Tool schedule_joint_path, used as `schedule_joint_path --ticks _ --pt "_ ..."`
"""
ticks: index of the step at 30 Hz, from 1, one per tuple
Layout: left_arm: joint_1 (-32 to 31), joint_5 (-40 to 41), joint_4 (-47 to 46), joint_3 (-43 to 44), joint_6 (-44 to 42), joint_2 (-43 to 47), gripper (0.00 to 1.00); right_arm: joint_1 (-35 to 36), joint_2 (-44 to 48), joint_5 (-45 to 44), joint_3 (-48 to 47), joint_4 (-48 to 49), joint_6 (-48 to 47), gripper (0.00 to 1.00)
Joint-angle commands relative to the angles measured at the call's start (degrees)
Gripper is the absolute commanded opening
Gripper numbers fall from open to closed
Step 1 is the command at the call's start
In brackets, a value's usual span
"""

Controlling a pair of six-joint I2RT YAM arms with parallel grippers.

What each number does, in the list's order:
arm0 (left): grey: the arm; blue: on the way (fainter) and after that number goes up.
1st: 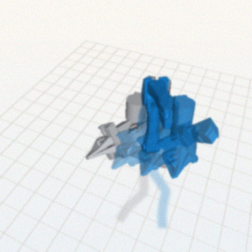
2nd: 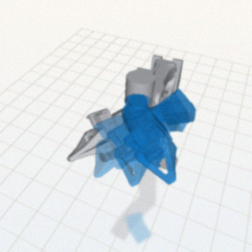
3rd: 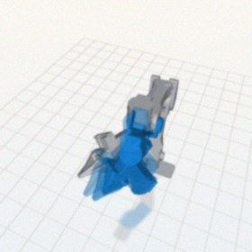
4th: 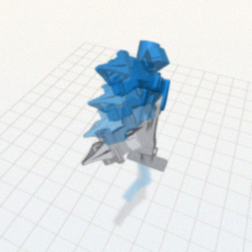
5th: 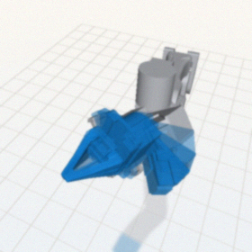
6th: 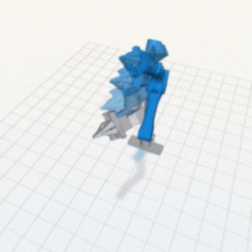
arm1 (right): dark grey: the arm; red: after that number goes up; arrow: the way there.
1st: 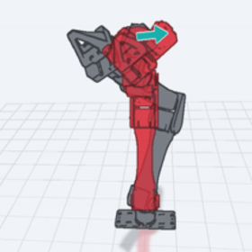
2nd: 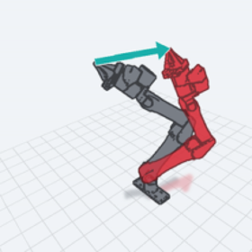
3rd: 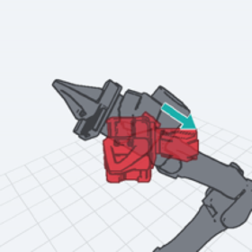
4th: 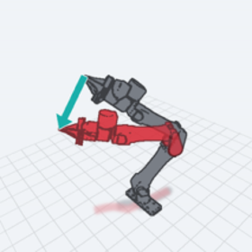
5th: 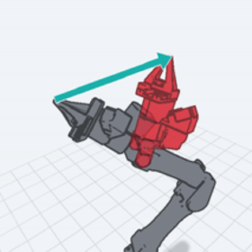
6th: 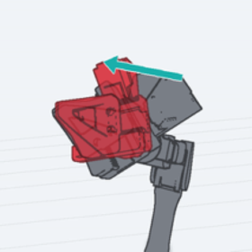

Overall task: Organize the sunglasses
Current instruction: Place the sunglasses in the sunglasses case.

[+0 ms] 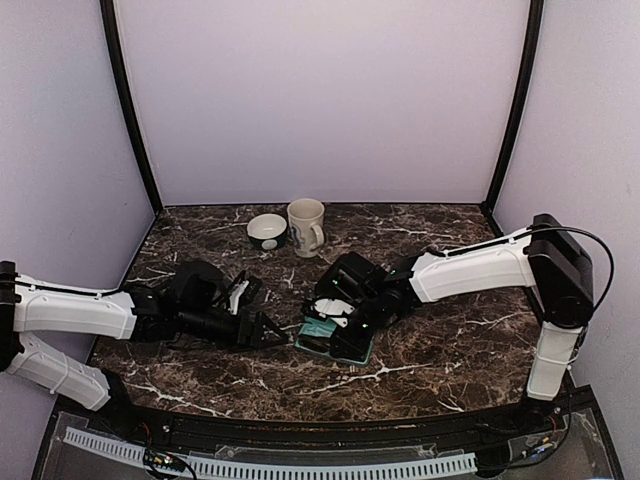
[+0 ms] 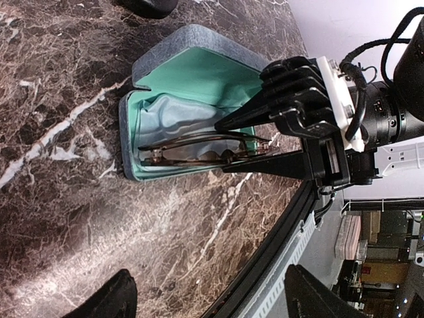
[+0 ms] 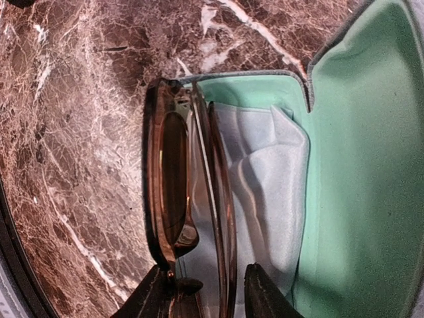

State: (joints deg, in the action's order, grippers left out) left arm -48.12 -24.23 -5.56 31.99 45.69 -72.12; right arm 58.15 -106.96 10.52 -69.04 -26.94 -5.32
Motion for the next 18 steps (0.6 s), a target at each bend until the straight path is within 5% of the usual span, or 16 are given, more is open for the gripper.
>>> schedule_joint_path --ticks 1,18 --pt "0.0 -0.6 -1.1 0.1 0.2 0.1 0.79 -0.5 -0.2 -0.6 -0.1 1.0 0.1 0.43" --pt "0.0 -1.2 -2.3 -0.4 0.9 -0.3 0.78 -0.1 3.1 -3.0 -0.4 0.9 1.5 0.46"
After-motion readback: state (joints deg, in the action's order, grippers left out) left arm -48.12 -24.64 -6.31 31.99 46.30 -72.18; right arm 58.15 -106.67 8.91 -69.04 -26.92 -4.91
